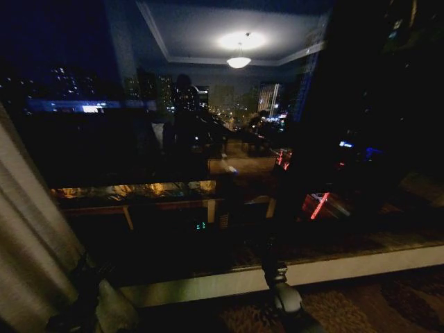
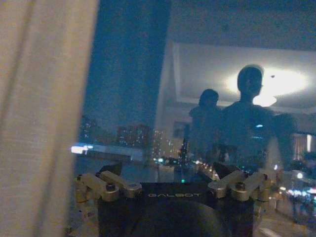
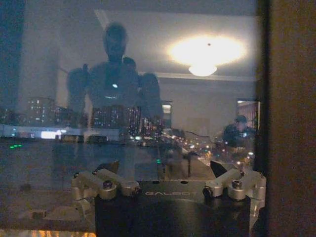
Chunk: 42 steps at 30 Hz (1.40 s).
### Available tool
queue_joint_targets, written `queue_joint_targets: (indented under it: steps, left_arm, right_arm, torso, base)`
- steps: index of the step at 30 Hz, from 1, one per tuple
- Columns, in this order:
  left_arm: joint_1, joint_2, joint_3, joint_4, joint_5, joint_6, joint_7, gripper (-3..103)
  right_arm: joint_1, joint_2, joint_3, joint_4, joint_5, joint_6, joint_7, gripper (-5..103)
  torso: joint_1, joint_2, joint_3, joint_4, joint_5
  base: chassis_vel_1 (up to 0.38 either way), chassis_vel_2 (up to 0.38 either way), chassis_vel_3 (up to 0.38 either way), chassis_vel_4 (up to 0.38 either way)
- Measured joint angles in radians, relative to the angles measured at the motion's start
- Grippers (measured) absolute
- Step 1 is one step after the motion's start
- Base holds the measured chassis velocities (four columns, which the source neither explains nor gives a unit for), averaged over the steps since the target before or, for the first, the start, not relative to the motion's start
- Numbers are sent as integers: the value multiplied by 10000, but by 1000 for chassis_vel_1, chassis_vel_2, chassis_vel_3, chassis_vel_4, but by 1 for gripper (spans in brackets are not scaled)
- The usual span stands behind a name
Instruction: Open the curtains by pulling them apart, changing their state from closed to fully open.
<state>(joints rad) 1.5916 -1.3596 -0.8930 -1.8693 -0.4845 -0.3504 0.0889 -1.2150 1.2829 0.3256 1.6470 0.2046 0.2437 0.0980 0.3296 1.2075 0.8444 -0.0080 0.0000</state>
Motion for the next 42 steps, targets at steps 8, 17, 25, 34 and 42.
queue_joint_targets:
  steps: [8,17,25,34,42]
  left_arm:
    - [-1,0,1,-1,2,0,0,100]
    - [-1,0,2,-1,2,3,0,100]
    - [-2,1,2,-1,2,4,0,100]
    - [-1,1,1,0,2,5,0,100]
    - [-1,1,1,1,2,4,1,100]
  right_arm:
    - [0,0,0,-1,0,0,0,100]
    - [0,0,0,-1,0,0,1,100]
    - [0,-1,1,-2,0,0,0,100]
    - [0,-1,0,-1,0,0,0,100]
    - [0,-1,1,-1,0,0,0,100]
  torso:
    - [0,-2,-1,0,-2]
    - [1,-3,0,-1,1]
    - [-1,-2,-1,-1,0]
    - [-2,1,-1,0,-1]
    - [-2,0,-1,-1,0]
  base:
    - [-286,-287,285,299]
    - [-350,-363,337,358]
    - [-372,-363,372,367]
    - [-348,-360,351,359]
    - [-353,-357,356,359]
